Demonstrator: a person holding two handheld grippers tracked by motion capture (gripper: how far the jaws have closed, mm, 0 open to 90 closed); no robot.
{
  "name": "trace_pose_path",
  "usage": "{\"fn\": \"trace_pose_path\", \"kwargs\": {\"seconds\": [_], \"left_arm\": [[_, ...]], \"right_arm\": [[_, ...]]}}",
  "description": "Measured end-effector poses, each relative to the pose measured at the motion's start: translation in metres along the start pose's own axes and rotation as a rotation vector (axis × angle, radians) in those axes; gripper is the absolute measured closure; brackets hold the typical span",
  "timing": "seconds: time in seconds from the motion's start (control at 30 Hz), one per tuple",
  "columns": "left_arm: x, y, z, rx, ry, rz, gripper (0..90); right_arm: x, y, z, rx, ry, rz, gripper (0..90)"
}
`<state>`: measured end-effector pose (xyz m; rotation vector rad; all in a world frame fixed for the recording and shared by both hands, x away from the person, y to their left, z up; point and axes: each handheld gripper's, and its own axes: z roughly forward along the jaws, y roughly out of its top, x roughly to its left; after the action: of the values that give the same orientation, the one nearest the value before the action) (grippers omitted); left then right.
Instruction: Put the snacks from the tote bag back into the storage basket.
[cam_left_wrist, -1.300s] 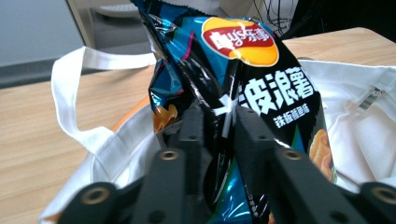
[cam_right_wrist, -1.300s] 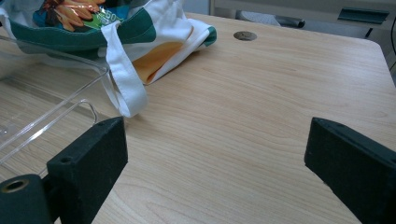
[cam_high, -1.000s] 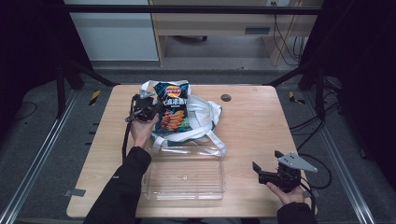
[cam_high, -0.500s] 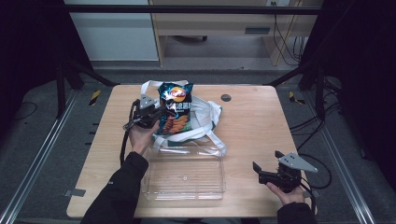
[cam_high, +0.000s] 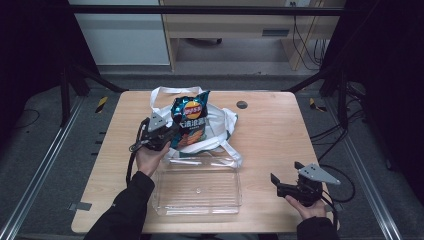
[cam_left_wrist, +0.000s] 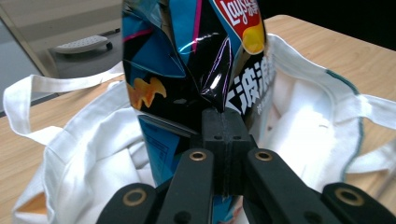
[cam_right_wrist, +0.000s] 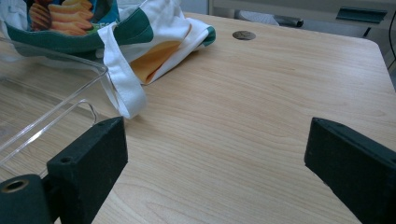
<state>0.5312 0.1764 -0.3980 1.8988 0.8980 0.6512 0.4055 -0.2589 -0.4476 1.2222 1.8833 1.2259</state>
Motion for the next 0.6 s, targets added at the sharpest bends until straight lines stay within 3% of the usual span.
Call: {"fn": "trace_pose_path", "kwargs": {"seconds": [0.23,0.6], "left_arm": [[-0.007,-0.008,-0.009,-0.001,-0.012,0.003,90.0],[-0.027,-0.018,-0.017,0.016,-0.014,0.055,90.0]], "right_arm": [[0.001,0.000,0.000,-0.001,-0.001,-0.001,6.3],[0.000,0.000,-0.001,-0.002,-0.005,-0.003,6.3]]}}
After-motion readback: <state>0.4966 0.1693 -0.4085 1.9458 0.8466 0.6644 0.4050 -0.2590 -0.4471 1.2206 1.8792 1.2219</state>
